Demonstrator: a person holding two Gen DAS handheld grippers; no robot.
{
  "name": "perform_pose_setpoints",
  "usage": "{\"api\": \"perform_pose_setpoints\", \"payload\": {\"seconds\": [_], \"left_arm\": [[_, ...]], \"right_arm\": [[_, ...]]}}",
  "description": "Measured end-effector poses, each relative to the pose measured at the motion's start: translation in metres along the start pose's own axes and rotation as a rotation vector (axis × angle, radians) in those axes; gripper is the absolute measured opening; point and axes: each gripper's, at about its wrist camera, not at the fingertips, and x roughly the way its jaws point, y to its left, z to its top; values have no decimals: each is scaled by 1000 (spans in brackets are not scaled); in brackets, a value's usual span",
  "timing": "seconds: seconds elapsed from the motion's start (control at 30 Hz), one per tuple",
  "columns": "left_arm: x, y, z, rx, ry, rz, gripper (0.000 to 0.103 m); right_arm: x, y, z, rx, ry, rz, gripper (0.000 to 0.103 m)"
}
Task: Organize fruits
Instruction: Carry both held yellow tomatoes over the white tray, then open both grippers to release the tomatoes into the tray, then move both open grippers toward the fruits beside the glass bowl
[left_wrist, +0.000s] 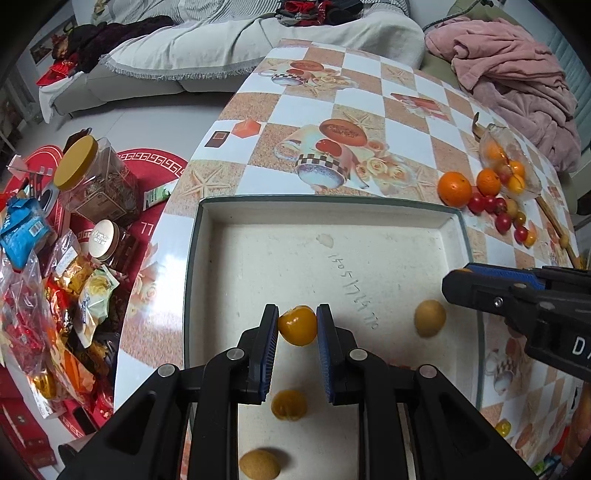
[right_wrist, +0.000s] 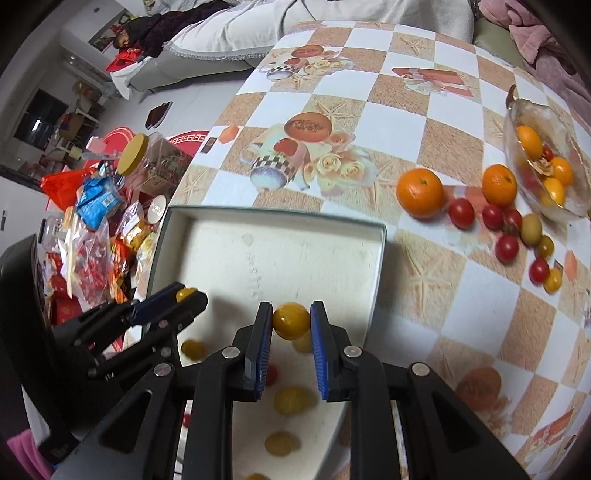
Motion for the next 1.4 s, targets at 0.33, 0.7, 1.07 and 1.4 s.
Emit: {"api": "perform_pose_setpoints", "payload": {"seconds": [0.33,0.7,1.07,1.4], "left_arm": [[20,0,-1,12,43,33,23],[16,1,-4,29,10,86,75],[7,-7,-7,56,31,93,75],[-21,-64,10,144,-25,46,75]], "right_arm": [[32,-6,14,12,41,-37,23],[42,-7,20,22,67,-43,53],[-6,-14,19,79,-55,42,86],[-51,-94,-14,222,-114,-34,87]]}}
